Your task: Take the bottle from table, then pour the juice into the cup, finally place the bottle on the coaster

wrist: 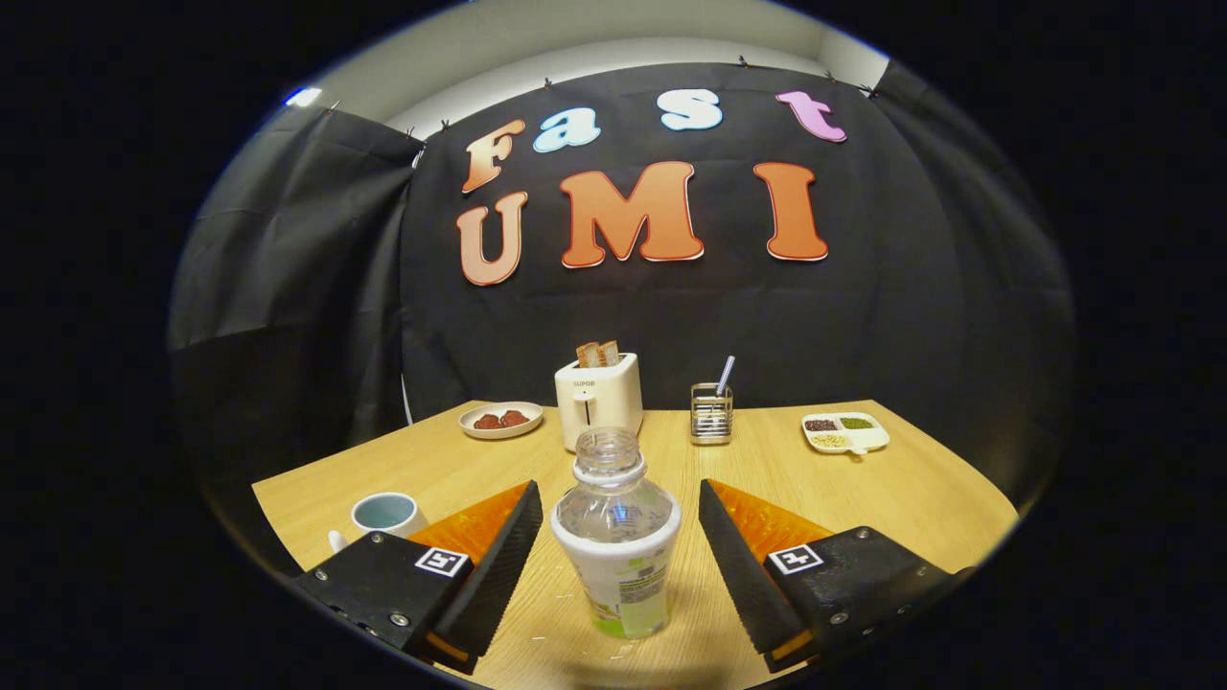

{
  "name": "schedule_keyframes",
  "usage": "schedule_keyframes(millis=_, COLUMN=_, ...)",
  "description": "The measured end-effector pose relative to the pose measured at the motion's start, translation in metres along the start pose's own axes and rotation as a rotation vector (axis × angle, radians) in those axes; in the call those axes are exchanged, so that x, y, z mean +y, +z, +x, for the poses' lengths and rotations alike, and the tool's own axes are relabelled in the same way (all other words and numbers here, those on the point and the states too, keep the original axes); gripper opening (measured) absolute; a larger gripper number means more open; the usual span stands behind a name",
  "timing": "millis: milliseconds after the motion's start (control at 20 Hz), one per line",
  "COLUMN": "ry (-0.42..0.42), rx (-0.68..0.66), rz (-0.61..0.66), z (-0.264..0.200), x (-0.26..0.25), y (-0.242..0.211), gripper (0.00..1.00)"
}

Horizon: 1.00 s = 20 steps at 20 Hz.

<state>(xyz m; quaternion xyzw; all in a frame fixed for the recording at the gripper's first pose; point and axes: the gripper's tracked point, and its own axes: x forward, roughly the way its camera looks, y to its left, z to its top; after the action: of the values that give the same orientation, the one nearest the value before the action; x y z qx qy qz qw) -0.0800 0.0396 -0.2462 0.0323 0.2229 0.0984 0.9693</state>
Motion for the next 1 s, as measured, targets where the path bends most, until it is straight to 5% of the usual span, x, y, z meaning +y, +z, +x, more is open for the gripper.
schedule_keyframes(millis=450, ry=-0.054, rx=0.133, rz=-0.047, z=0.012, x=-0.004, y=-0.058, gripper=0.96)
schedule_keyframes(millis=1000, ry=-0.113, rx=0.166, rz=-0.143, z=0.018, x=0.001, y=-0.076, gripper=0.64)
